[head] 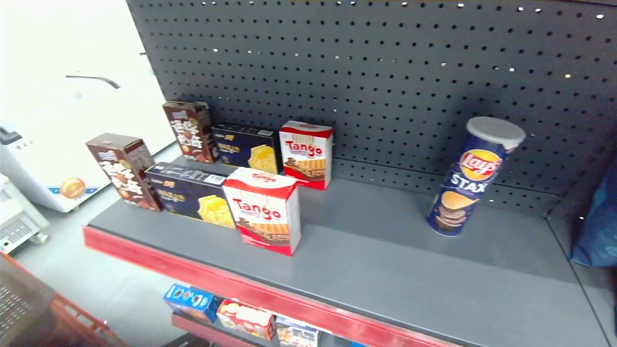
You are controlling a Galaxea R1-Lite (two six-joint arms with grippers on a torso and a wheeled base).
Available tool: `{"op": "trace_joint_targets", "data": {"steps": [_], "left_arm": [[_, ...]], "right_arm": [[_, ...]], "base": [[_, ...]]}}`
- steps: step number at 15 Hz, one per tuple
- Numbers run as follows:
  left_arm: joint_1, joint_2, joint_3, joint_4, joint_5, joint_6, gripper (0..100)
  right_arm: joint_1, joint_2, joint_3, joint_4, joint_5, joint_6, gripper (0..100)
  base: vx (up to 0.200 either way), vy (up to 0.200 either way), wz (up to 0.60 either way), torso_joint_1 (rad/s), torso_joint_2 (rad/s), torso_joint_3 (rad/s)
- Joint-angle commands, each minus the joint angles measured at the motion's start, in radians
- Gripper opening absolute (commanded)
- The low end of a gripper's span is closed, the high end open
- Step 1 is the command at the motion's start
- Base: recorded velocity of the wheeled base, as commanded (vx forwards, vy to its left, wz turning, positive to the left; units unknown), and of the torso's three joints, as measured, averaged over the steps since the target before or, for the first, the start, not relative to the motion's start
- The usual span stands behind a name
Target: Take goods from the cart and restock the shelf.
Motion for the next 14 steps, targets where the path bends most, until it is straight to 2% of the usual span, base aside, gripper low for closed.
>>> {"op": "trace_joint_targets", "data": {"steps": [1,11,14], "left_arm": [[0.000,0.000,0.000,0.000,0.000,0.000,100],[0.000,0.000,0.000,0.000,0.000,0.000,100],[0.000,0.000,0.000,0.000,0.001,0.001,100]], "right_arm": [[0.001,0.000,0.000,-0.001,0.000,0.000,100],[0.001,0.000,0.000,-0.001,0.000,0.000,100],[0.001,0.000,0.000,-0.002,0.000,0.002,100]], "base": [[0.000,0.000,0.60,0.007,0.00,0.002],[0.000,0.000,0.60,0.002,0.00,0.003],[0.000,0.000,0.00,0.000,0.00,0.000]]}}
